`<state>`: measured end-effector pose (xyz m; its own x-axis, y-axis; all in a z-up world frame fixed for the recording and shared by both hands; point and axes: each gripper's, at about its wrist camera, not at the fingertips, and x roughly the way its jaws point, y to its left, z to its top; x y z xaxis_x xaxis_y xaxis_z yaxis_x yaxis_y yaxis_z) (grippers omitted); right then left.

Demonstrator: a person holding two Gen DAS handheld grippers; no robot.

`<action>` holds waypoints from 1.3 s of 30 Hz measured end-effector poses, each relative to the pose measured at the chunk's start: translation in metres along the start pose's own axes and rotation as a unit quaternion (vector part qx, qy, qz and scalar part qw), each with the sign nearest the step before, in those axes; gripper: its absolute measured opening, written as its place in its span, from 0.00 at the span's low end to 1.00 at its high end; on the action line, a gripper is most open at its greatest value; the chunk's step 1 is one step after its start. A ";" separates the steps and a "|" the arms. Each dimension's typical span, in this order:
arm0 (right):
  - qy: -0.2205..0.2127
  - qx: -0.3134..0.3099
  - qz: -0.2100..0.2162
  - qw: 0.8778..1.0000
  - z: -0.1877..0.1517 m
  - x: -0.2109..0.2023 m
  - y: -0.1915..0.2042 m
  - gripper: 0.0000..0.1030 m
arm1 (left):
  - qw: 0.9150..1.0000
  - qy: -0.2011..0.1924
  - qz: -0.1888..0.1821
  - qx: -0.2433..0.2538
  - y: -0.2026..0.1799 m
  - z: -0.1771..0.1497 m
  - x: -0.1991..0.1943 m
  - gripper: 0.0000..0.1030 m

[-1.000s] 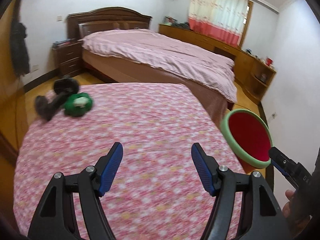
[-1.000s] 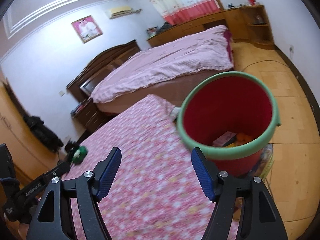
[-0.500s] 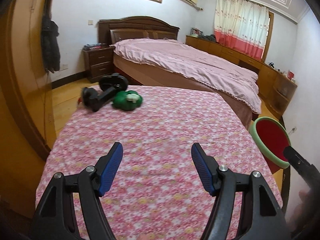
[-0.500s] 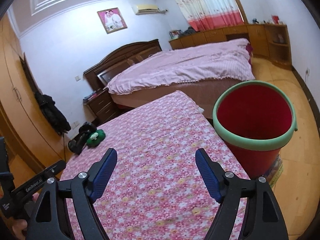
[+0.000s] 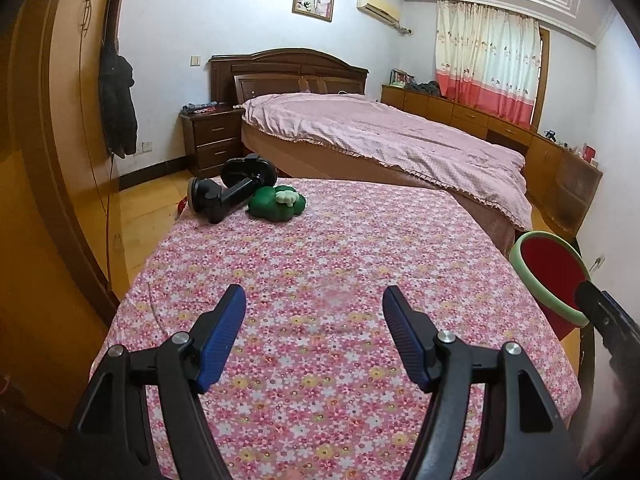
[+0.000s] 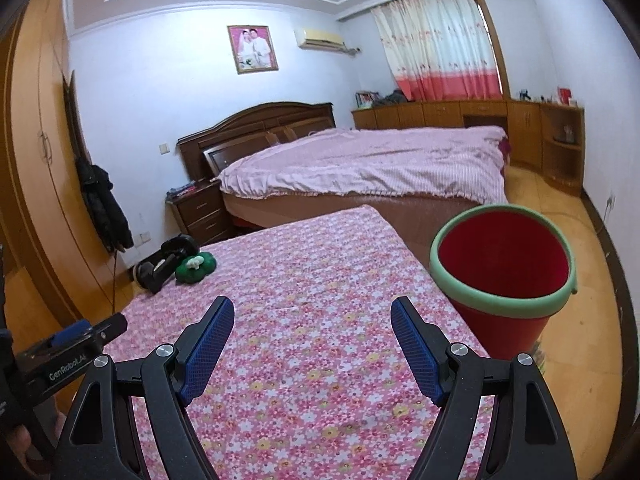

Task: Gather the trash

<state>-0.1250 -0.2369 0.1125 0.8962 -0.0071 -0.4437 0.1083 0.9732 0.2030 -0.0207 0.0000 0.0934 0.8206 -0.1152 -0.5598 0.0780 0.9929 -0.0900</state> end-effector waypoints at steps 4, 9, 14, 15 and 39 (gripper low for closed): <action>-0.002 -0.006 0.001 1.000 -0.001 -0.001 0.002 0.79 | 1.000 -0.006 0.001 0.001 -0.003 0.000 -0.004 0.69; -0.004 -0.010 -0.008 1.000 -0.005 -0.004 0.002 0.80 | 1.000 -0.001 -0.001 0.005 -0.006 0.000 -0.004 0.69; -0.002 -0.004 -0.007 1.000 -0.005 -0.005 -0.001 0.80 | 1.000 -0.001 0.001 0.006 -0.009 0.000 -0.003 0.69; -0.002 -0.004 -0.007 1.000 -0.005 -0.006 -0.001 0.80 | 1.000 -0.001 0.002 0.007 -0.009 0.000 -0.004 0.69; -0.002 -0.006 0.004 1.000 -0.008 -0.010 0.002 0.80 | 1.000 -0.012 0.001 -0.001 -0.008 0.000 -0.009 0.69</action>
<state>-0.1371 -0.2328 0.1106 0.8983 -0.0008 -0.4393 0.0963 0.9760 0.1953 -0.0288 -0.0069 0.0996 0.8342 -0.1132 -0.5396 0.0762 0.9930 -0.0905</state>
